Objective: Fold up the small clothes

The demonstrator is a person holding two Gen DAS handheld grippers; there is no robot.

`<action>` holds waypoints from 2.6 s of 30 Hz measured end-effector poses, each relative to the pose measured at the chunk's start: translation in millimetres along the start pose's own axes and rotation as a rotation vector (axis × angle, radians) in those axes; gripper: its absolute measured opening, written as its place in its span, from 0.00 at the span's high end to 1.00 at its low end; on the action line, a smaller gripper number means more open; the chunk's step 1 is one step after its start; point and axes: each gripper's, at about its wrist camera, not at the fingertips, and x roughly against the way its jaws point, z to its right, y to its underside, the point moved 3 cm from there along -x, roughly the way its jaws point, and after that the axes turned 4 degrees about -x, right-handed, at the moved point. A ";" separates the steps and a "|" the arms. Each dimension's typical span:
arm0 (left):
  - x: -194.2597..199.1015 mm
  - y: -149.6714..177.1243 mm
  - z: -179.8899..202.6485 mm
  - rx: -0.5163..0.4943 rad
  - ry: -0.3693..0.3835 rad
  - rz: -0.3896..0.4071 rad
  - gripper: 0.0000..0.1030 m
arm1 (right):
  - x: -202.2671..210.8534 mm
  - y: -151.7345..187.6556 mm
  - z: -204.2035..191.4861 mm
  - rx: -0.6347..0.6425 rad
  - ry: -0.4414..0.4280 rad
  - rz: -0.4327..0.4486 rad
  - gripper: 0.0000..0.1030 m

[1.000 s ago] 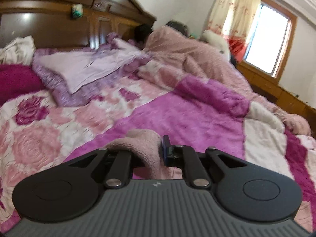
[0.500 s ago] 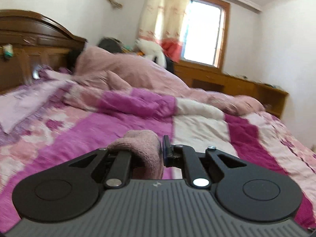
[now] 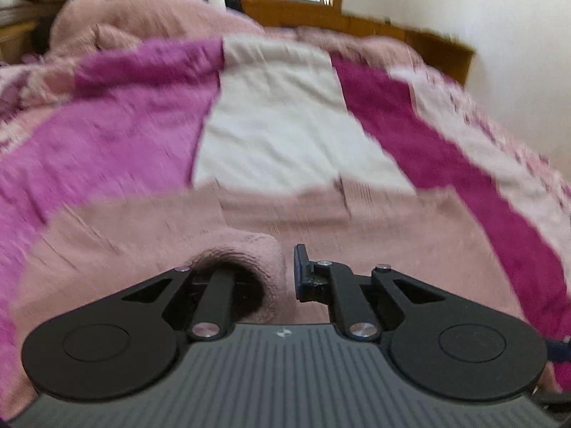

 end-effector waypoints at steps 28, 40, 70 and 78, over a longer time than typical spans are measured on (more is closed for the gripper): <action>67.8 28.5 -38.3 0.024 -0.014 -0.210 0.48 | 3.9 2.4 -6.1 0.000 -0.044 0.007 0.43; 109.5 47.5 -92.4 0.070 -0.164 -0.198 0.48 | 6.3 -6.6 -38.5 0.071 -0.117 0.030 0.43; 143.8 67.5 -164.7 0.221 -0.346 -0.179 0.48 | -10.8 -26.5 -167.9 0.280 -0.405 0.063 0.43; 146.6 75.7 -179.7 0.252 -0.374 -0.188 0.48 | -18.3 -15.8 -205.8 0.381 -0.482 0.031 0.43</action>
